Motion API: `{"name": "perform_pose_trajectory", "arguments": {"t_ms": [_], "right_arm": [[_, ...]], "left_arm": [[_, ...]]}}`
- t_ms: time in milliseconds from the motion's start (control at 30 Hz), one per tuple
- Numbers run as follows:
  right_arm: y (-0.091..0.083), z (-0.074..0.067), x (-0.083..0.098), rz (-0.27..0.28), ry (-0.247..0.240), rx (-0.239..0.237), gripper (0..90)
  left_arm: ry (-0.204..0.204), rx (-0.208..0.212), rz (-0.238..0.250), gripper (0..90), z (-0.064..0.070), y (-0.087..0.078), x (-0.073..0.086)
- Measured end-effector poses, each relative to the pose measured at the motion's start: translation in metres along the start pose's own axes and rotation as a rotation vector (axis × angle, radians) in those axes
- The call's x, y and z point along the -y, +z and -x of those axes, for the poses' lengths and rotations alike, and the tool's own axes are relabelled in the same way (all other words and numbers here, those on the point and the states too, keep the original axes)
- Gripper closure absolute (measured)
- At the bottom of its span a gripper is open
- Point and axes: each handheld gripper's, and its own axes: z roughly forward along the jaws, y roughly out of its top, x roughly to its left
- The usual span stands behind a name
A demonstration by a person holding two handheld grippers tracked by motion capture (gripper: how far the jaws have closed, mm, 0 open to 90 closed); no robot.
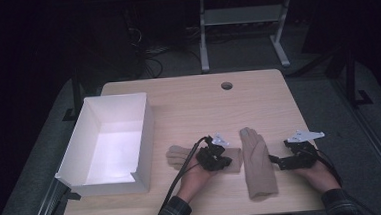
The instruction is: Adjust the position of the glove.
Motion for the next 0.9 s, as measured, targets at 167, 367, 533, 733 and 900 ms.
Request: {"name": "perform_pose_trajectory", "arguments": {"t_ms": [167,367,533,733,900], "right_arm": [[0.000,0.000,0.000,0.002,-0.005,0.000,13.7],[0.000,0.000,0.000,0.003,-0.006,0.002,13.7],[0.000,0.000,0.000,0.004,-0.005,0.003,13.7],[0.000,0.000,0.000,0.004,-0.006,0.005,13.7],[0.000,-0.001,0.000,0.004,-0.005,0.004,13.8]], "left_arm": [[-0.005,0.006,0.032,89.6,0.013,-0.007,0.016],[0.017,0.004,0.024,89.6,0.029,-0.020,0.034],[0.026,-0.003,0.030,89.5,0.034,-0.030,0.042],[-0.002,-0.093,0.076,89.5,0.013,-0.056,0.034],[-0.064,-0.202,0.117,89.5,-0.020,-0.077,0.027]]}}
